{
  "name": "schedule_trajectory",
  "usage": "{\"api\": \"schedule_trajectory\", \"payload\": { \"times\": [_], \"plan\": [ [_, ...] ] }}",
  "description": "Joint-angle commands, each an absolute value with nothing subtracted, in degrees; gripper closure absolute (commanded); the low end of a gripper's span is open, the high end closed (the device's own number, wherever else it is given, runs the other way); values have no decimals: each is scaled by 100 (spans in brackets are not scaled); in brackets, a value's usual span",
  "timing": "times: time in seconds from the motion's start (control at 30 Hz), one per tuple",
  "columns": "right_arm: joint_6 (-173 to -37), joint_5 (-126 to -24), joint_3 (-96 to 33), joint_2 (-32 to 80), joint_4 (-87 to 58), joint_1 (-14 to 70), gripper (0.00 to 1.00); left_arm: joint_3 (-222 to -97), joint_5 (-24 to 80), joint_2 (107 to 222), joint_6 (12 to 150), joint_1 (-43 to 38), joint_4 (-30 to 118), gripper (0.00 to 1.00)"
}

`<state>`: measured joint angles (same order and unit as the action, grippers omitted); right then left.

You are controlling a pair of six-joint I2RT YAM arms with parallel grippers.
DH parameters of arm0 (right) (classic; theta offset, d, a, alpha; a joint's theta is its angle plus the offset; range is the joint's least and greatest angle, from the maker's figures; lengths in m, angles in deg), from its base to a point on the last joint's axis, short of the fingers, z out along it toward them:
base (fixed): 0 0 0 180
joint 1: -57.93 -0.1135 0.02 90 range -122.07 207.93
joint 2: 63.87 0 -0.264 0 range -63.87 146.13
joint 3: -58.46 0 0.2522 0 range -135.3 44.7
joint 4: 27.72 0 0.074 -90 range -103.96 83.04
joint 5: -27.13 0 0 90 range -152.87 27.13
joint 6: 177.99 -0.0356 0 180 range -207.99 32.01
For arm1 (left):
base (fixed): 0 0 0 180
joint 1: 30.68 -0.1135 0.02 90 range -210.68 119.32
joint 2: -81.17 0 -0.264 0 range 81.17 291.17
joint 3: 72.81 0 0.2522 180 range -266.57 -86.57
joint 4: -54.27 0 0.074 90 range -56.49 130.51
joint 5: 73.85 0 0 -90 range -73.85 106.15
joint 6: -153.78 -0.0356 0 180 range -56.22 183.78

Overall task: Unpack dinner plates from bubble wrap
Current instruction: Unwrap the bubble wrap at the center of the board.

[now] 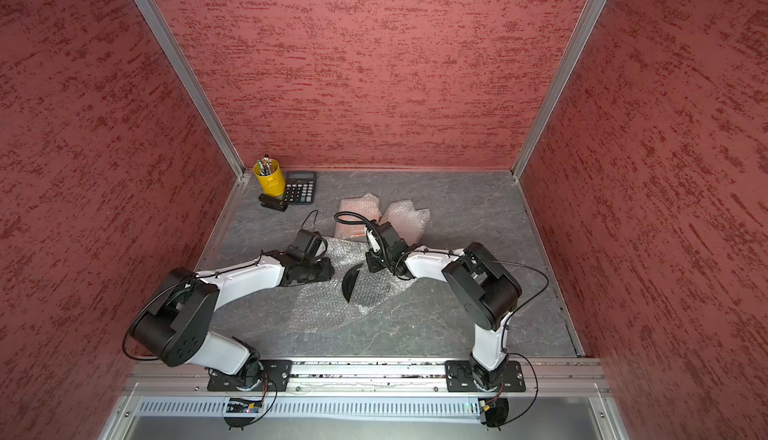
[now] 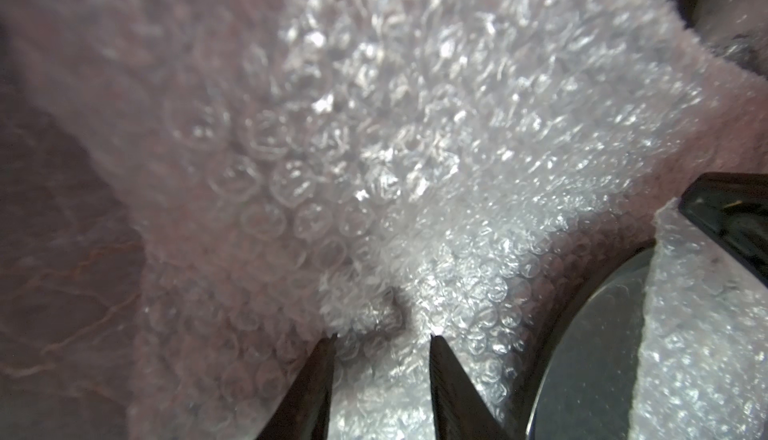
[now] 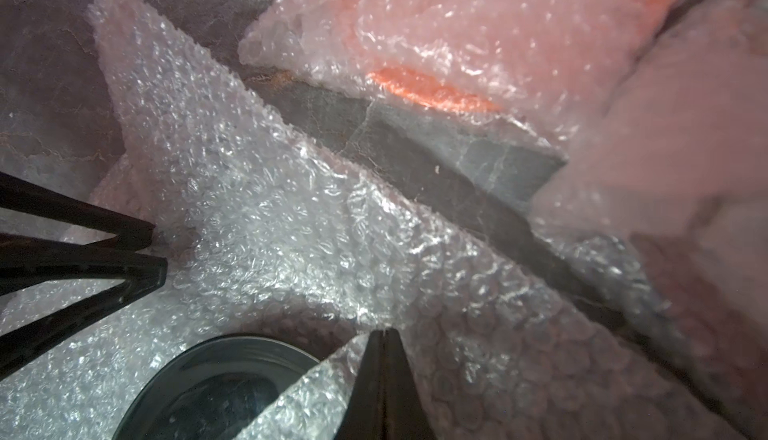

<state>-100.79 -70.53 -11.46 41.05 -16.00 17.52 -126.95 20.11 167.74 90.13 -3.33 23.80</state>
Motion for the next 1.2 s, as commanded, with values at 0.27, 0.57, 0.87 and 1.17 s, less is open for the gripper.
{"api": "schedule_trajectory", "payload": {
  "times": [0.27,0.57,0.87,1.17],
  "plan": [
    [-10107,-6850,-956,3607,-1691,1727,100,-12594,1878,16721,9077,-308,2182,60],
    [-10134,-6981,-602,3098,-1402,1724,100,-12594,1740,16678,9133,-299,2151,60],
    [-10368,-7250,-23,2409,-1161,1726,100,-12581,1511,16607,9298,-278,2036,60],
    [-10766,-7289,630,1541,-828,1728,100,-12429,1491,16468,9392,-256,2110,60]
  ]
}}
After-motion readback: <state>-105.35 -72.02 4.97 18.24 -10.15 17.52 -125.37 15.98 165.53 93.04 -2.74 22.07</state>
